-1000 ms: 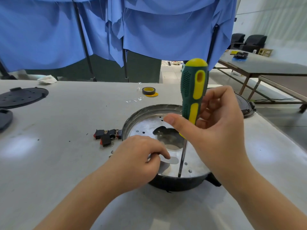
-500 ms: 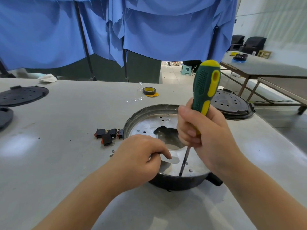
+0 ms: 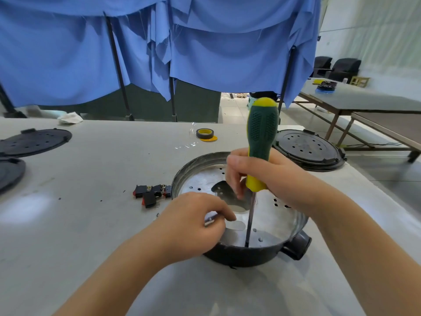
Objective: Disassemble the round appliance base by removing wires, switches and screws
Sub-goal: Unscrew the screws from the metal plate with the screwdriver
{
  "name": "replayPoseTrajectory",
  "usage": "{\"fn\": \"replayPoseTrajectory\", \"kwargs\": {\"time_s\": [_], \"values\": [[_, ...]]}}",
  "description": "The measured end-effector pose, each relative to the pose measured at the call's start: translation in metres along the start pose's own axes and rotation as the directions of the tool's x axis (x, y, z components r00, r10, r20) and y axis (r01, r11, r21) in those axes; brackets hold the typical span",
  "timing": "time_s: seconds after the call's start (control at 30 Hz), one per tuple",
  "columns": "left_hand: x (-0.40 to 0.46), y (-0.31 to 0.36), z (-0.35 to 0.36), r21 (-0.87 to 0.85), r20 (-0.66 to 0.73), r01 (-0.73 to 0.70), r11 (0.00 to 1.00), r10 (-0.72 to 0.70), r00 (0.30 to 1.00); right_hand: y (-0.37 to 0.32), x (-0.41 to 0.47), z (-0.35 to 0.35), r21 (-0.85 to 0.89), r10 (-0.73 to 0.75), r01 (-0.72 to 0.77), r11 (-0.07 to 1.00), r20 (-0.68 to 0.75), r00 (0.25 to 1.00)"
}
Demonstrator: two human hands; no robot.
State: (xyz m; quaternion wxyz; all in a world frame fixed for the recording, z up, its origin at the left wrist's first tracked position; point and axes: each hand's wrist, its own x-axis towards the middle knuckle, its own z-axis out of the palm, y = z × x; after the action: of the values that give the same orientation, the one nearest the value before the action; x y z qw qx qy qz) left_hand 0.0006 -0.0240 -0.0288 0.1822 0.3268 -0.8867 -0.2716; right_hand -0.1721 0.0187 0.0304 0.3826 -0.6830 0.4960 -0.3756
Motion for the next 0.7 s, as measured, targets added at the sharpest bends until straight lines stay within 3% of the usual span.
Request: {"fn": "replayPoseTrajectory", "kwargs": {"time_s": [0.07,0.2,0.33,0.47,0.53,0.7], "values": [[0.000,0.004,-0.004,-0.093,0.013,-0.017,0.996,0.018,1.000,0.000,-0.004,-0.001,-0.256,-0.031,-0.002,0.967,-0.124,0.992],[0.005,0.019,-0.007,-0.286,0.026,-0.109,0.952,0.121,0.992,0.004,-0.008,0.003,-0.352,-0.138,0.044,0.935,-0.246,0.959],[0.012,0.033,0.004,-0.457,0.062,-0.091,0.885,0.134,0.989,0.006,-0.006,0.009,-0.242,-0.147,0.071,0.968,-0.315,0.938],[0.012,0.030,0.017,-0.522,-0.066,-0.145,0.841,0.130,0.989,0.014,-0.011,0.017,-0.223,-0.282,0.187,0.957,-0.554,0.783],[0.013,0.028,0.020,-0.521,-0.086,-0.167,0.837,0.143,0.986,0.017,-0.016,0.018,-0.234,-0.308,0.206,0.950,-0.606,0.734],[0.011,0.025,0.023,-0.482,-0.110,-0.211,0.850,0.180,0.978,0.018,-0.024,0.020,-0.020,-0.236,0.284,0.959,-0.614,0.753]]}}
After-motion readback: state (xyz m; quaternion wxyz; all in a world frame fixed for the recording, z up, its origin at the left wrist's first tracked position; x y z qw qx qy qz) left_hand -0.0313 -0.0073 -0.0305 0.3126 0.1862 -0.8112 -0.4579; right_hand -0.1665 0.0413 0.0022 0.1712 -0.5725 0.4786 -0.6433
